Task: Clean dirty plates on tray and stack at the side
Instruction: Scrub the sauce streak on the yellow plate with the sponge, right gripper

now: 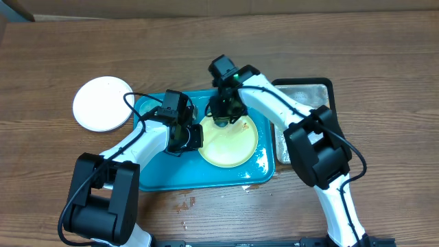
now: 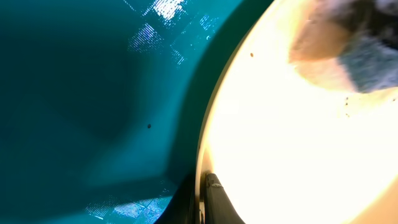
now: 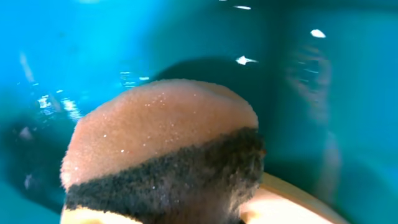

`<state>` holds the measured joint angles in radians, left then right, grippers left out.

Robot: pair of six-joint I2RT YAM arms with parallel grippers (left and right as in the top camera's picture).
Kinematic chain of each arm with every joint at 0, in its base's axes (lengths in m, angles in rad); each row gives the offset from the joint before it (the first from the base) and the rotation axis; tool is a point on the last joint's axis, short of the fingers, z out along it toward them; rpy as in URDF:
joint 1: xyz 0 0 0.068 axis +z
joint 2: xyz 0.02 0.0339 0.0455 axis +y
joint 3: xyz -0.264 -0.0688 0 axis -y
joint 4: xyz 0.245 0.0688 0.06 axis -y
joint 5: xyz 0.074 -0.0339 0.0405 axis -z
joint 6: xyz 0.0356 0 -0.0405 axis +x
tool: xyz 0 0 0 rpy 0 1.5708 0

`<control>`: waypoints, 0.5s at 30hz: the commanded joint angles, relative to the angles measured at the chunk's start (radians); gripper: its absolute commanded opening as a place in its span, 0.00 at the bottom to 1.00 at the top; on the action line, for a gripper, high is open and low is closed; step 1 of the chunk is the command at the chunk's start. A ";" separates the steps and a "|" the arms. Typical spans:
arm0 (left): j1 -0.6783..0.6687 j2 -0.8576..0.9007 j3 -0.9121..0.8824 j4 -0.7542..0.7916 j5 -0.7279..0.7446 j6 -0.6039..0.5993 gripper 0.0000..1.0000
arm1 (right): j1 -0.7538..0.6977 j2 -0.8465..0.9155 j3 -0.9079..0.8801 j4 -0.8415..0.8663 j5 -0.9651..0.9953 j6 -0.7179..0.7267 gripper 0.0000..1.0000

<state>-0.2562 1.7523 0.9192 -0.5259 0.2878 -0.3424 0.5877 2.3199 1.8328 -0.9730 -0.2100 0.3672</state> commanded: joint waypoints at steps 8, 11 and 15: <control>-0.025 0.067 -0.057 -0.011 -0.066 -0.003 0.04 | -0.034 0.063 -0.018 -0.183 0.358 0.053 0.04; -0.024 0.067 -0.057 -0.011 -0.090 -0.014 0.04 | -0.034 0.063 -0.018 -0.214 0.408 0.053 0.04; -0.018 0.067 -0.057 -0.005 -0.100 -0.026 0.04 | -0.034 0.063 -0.018 -0.243 0.435 0.053 0.04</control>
<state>-0.2749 1.7565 0.9180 -0.4980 0.2966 -0.3466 0.5808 2.3169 1.8534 -1.1976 0.0315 0.4080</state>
